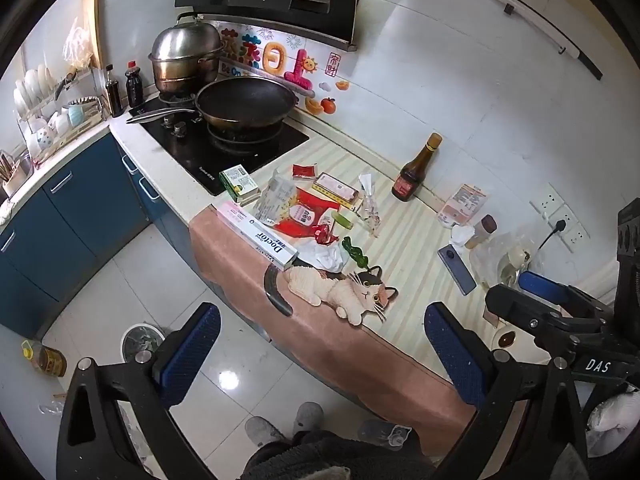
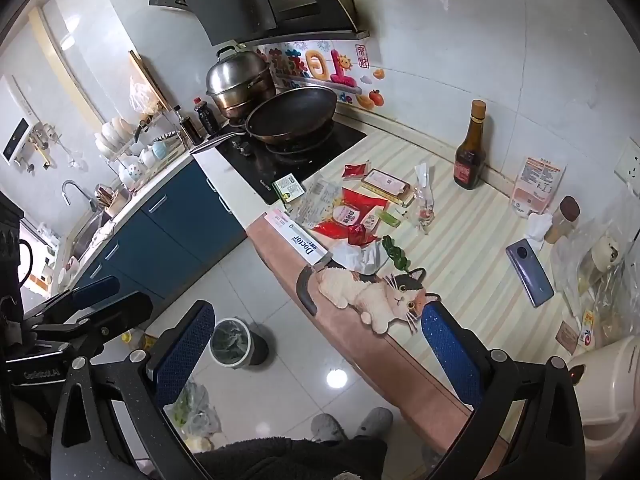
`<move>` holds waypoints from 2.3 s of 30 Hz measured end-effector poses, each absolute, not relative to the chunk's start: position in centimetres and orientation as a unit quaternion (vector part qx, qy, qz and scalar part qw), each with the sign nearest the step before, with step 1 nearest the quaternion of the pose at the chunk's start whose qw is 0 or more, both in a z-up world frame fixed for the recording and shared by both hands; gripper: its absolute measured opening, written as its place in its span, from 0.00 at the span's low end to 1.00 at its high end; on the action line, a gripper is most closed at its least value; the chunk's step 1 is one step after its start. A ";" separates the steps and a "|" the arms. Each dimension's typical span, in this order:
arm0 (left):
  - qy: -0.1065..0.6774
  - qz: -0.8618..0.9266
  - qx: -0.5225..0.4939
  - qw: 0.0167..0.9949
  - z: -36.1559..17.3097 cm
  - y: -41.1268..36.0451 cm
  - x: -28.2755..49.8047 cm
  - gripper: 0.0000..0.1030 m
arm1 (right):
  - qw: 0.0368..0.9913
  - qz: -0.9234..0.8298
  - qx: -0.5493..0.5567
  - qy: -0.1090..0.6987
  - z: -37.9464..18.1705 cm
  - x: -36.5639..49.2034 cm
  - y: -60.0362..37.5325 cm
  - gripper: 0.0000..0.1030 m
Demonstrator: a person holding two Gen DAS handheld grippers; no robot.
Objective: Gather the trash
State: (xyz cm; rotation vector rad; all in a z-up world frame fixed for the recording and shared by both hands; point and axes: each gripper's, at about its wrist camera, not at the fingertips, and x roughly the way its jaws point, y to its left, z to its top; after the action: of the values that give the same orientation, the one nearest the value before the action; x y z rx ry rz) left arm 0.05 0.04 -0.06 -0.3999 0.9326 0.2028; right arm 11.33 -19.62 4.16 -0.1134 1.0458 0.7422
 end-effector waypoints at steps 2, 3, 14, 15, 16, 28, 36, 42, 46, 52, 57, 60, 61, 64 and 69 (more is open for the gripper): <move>0.448 0.098 -0.193 0.867 -0.2 0.1 0.2 1.00 | 0.798 0.344 -0.055 0.492 4.1 11.4 -19.6 1.00; 0.448 0.099 -0.191 0.868 -0.2 0.1 0.2 1.00 | 0.798 0.344 -0.056 0.492 4.1 11.4 -19.6 1.00; 0.444 0.098 -0.186 0.871 0.0 0.0 0.1 1.00 | 0.798 0.342 -0.058 0.493 3.8 11.3 -19.6 1.00; 0.444 0.098 -0.186 0.871 0.0 -0.1 0.1 1.00 | 0.798 0.342 -0.059 0.492 3.6 11.2 -19.6 1.00; 0.444 0.098 -0.185 0.871 0.0 -0.1 0.1 1.00 | 0.798 0.342 -0.058 0.492 3.5 11.1 -19.6 1.00; 0.445 0.096 -0.187 0.871 0.0 -0.4 0.0 1.00 | 0.800 0.338 -0.063 0.491 3.0 11.1 -19.8 1.00; 0.446 0.090 -0.188 0.870 -0.2 -0.5 -0.1 1.00 | 0.800 0.337 -0.064 0.492 2.6 11.2 -20.1 1.00; 0.446 0.089 -0.189 0.870 -0.3 -0.4 0.0 1.00 | 0.800 0.338 -0.065 0.492 2.5 11.2 -20.2 1.00; 0.446 0.090 -0.188 0.871 -0.3 -0.5 0.0 1.00 | 0.800 0.338 -0.065 0.492 2.4 11.3 -20.1 1.00; 0.445 0.088 -0.189 0.871 -0.3 -0.5 0.0 1.00 | 0.800 0.336 -0.065 0.493 2.2 11.3 -20.1 1.00; 0.446 0.088 -0.188 0.871 -0.2 -0.5 0.1 1.00 | 0.800 0.336 -0.066 0.493 2.0 11.4 -20.1 1.00; 0.445 0.088 -0.189 0.871 -0.2 -0.5 0.1 1.00 | 0.800 0.336 -0.065 0.492 2.0 11.4 -20.0 1.00; 0.445 0.088 -0.189 0.871 -0.2 -0.5 0.1 1.00 | 0.800 0.336 -0.065 0.493 2.1 11.4 -20.0 1.00; 0.445 0.086 -0.191 0.871 -0.2 -0.5 0.1 1.00 | 0.799 0.338 -0.064 0.493 1.9 11.0 -20.1 1.00; 0.446 0.083 -0.190 0.871 -0.1 -0.7 0.5 1.00 | 0.798 0.339 -0.063 0.493 1.7 10.9 -20.1 1.00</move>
State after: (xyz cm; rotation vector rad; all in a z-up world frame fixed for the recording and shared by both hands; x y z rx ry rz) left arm 0.52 -0.73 -0.09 -0.3969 0.9320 0.1729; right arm 10.89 -20.08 1.70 -0.1359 1.0591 0.7286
